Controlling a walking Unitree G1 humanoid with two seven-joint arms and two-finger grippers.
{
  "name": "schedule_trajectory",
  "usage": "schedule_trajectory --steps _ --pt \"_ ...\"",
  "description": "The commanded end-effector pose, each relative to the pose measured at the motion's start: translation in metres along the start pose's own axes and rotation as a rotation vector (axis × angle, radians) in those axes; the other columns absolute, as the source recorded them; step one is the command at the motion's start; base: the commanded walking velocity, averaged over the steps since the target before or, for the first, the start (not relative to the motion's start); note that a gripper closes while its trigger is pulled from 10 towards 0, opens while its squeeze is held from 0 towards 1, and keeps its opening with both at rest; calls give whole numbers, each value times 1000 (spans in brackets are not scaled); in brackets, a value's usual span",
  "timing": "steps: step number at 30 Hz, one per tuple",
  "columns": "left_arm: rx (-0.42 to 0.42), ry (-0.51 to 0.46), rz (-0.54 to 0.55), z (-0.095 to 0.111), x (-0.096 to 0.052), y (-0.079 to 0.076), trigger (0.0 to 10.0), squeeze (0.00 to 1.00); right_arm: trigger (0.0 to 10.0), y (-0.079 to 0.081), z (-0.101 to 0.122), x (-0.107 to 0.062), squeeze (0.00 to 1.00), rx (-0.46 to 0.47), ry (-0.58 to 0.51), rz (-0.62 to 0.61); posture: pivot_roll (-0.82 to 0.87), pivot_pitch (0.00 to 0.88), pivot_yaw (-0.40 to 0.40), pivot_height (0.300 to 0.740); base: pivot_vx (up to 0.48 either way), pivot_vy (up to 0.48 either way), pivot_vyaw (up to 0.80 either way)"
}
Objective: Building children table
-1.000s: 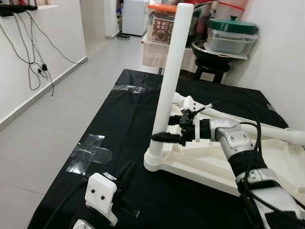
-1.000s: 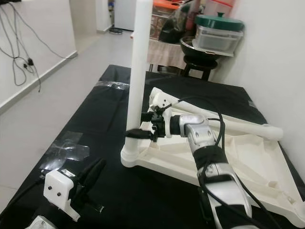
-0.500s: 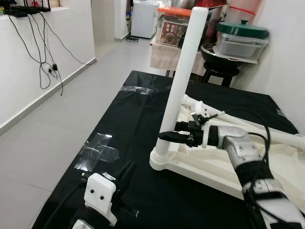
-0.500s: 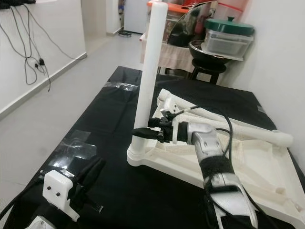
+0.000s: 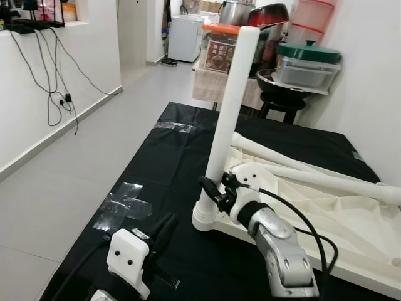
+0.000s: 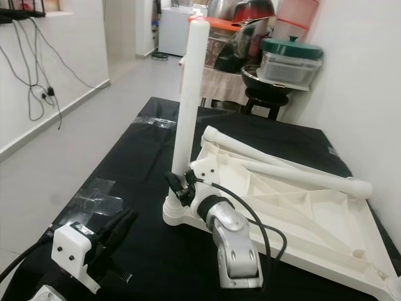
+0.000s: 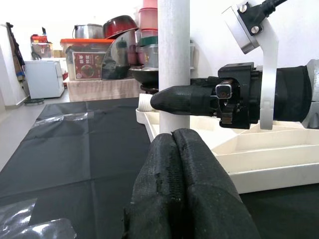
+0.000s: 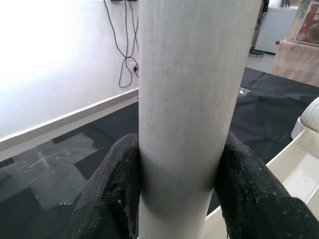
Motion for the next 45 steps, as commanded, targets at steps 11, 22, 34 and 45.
schedule_trajectory --steps 11,22,34,45 --pt "-18 16 -7 -4 0 -1 10000 0 10000 -2 10 -15 1000 -34 -40 342 20 12 -126 740 0 0 0" --pt "-17 13 -3 -6 3 -1 10000 0 10000 -57 15 -18 0 -102 -69 632 32 0 -123 740 0 0 0" --pt "-18 16 -1 -7 5 -1 10000 0 10000 -39 46 3 0 -46 -195 820 53 0 -131 740 0 0 0" --pt "-23 16 -5 -7 5 -2 10000 0 10000 -40 35 7 0 -74 -186 822 42 0 -122 740 0 0 0"
Point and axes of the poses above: a point about 5 cm out from each wrist's last joint towards the gripper, its own x axis pointing out of the wrist towards the gripper, its own z axis along the axis of the wrist's last joint, y = z × x, the point moved 6 cm from there along x, pointing out of the wrist towards the gripper, and after that the axes turned 15 degrees about -x, right-handed, at the moved point
